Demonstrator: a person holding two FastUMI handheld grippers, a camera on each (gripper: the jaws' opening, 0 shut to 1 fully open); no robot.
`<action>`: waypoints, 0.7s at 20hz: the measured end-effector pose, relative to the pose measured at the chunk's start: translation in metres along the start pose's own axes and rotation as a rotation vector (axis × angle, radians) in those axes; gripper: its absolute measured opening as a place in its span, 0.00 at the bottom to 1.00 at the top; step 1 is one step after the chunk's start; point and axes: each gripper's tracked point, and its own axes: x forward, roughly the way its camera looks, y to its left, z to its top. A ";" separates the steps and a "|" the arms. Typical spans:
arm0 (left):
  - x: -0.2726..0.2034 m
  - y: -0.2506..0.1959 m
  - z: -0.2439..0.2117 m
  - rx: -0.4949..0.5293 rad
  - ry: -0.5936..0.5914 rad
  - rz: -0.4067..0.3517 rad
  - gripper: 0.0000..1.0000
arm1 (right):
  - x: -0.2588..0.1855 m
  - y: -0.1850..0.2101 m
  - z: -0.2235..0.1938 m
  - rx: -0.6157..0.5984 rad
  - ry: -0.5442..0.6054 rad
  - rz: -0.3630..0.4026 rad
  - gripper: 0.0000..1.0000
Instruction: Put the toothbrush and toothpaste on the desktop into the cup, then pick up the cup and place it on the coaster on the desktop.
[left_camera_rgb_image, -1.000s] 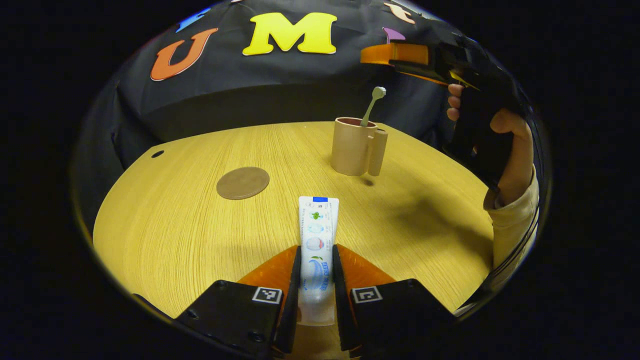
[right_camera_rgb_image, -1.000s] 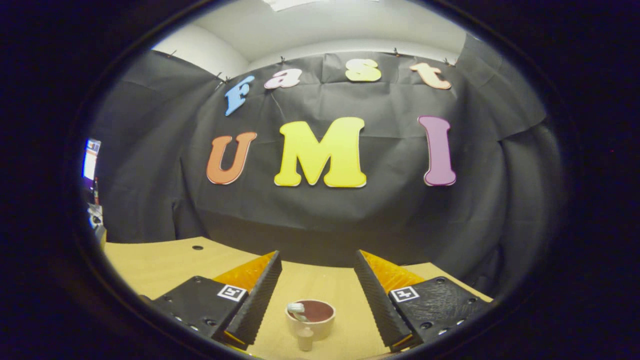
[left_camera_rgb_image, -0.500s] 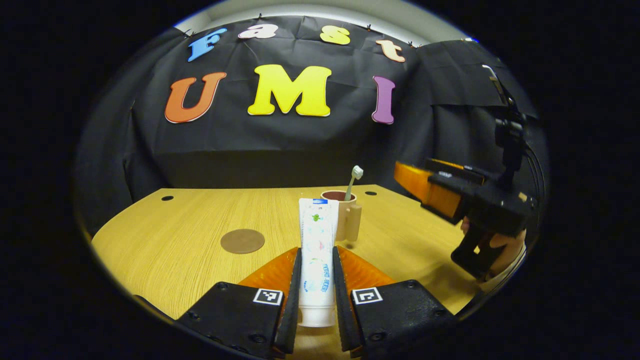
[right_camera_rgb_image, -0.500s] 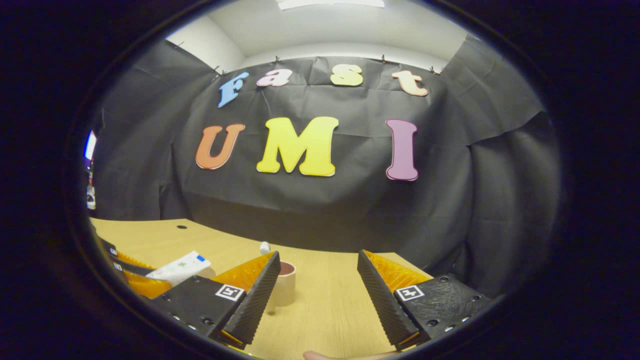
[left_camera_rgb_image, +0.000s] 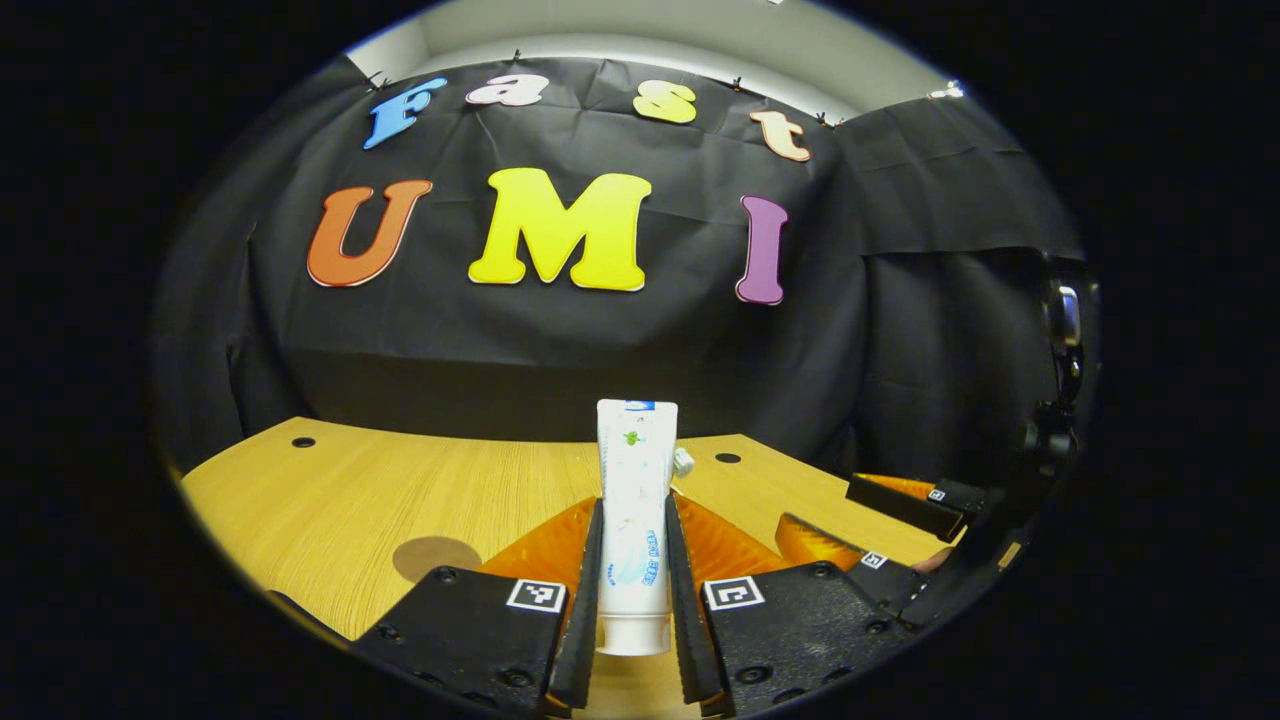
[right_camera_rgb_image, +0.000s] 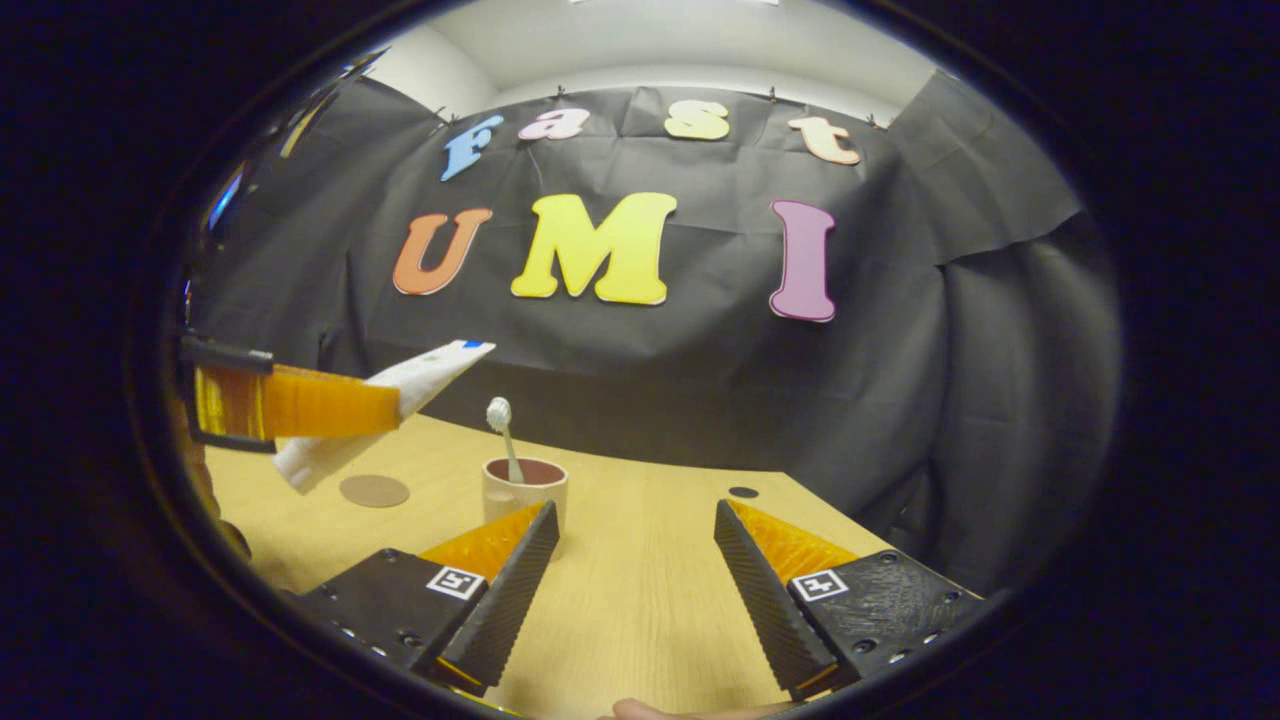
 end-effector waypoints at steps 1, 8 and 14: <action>0.009 -0.003 0.007 0.006 -0.016 -0.002 0.36 | 0.001 0.000 -0.003 0.022 0.013 0.010 0.98; 0.075 -0.019 0.043 -0.036 -0.120 -0.036 0.35 | 0.006 -0.009 -0.021 0.159 0.072 0.033 0.95; 0.104 -0.014 0.045 -0.011 -0.129 -0.070 0.35 | 0.004 -0.011 -0.027 0.229 0.100 0.061 0.95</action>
